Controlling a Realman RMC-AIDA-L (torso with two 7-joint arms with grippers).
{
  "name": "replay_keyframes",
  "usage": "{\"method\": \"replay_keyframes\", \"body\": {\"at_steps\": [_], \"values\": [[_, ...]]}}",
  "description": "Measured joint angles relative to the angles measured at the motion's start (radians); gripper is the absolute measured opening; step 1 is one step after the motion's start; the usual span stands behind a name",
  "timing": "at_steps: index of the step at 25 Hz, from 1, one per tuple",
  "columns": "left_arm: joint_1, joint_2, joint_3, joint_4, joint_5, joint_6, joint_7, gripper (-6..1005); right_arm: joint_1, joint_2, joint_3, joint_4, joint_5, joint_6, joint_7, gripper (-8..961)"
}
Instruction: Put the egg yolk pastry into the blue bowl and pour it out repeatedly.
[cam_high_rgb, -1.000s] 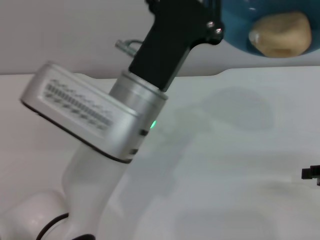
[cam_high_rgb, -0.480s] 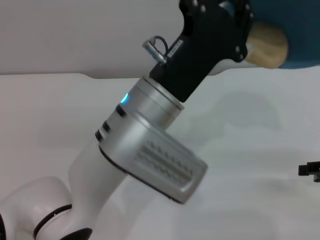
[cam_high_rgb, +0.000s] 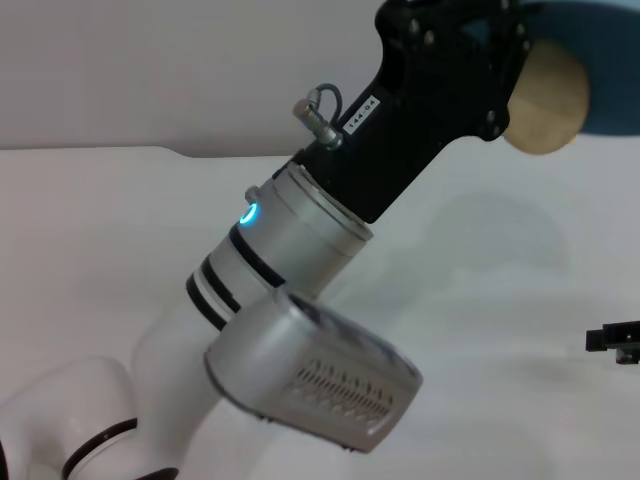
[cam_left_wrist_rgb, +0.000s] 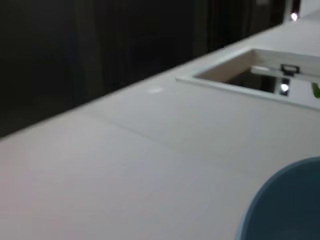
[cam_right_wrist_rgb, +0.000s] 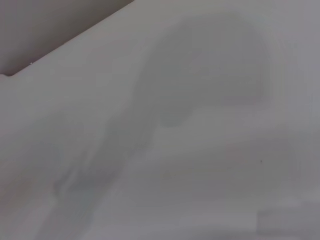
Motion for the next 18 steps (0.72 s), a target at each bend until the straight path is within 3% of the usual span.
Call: {"method": "replay_keyframes", "body": {"at_steps": [13, 18], "values": [[-0.01, 0.0, -0.024, -0.02, 0.013, -0.123, -0.041, 5, 0.022, 0.002, -0.006, 0.012, 0.002, -0.001, -0.001, 487], [-0.01, 0.0, -0.167, 0.026, -0.074, -0.288, -0.208, 4, 0.035, 0.003, -0.007, 0.008, 0.006, 0.009, -0.002, 485]]}}
